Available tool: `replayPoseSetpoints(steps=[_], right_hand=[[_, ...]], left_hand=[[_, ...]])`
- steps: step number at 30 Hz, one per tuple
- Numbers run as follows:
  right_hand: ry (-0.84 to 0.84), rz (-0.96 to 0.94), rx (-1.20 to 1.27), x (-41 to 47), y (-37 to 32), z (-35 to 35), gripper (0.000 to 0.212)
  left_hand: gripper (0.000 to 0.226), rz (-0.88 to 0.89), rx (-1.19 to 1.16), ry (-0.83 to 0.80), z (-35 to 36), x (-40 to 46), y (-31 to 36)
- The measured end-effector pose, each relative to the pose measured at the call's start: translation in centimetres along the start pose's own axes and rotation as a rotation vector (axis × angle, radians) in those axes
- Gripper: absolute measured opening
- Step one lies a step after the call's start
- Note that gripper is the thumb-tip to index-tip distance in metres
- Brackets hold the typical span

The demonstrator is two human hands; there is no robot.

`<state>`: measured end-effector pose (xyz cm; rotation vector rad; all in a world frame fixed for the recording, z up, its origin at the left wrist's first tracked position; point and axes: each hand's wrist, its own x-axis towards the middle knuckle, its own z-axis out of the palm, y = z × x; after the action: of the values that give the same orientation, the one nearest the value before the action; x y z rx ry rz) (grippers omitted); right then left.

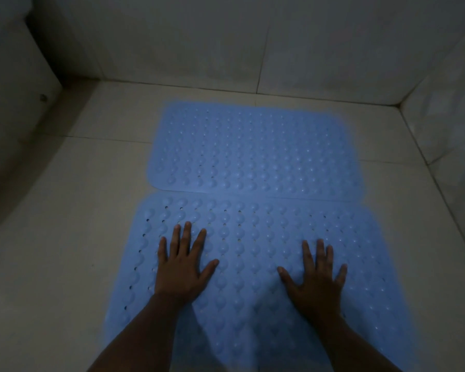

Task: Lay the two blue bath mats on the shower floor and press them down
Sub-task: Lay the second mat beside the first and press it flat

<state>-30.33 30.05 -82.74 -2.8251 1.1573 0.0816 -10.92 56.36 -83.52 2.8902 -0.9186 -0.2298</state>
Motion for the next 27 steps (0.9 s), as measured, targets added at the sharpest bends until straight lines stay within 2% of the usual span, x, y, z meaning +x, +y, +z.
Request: replayPoseSetpoints(steps=[18,27], right_hand=[[-0.016,-0.001,0.023,0.1,-0.7,0.2,0.096],[-0.038,0.067,0.145,0.6,-1.4,-0.7,0.095]], left_hand=[[0.082,0.008,-0.011,-0.005,-0.2,0.1,-1.1],[0.077,0.013,-0.117,-0.101,-1.7,0.4,-1.2]])
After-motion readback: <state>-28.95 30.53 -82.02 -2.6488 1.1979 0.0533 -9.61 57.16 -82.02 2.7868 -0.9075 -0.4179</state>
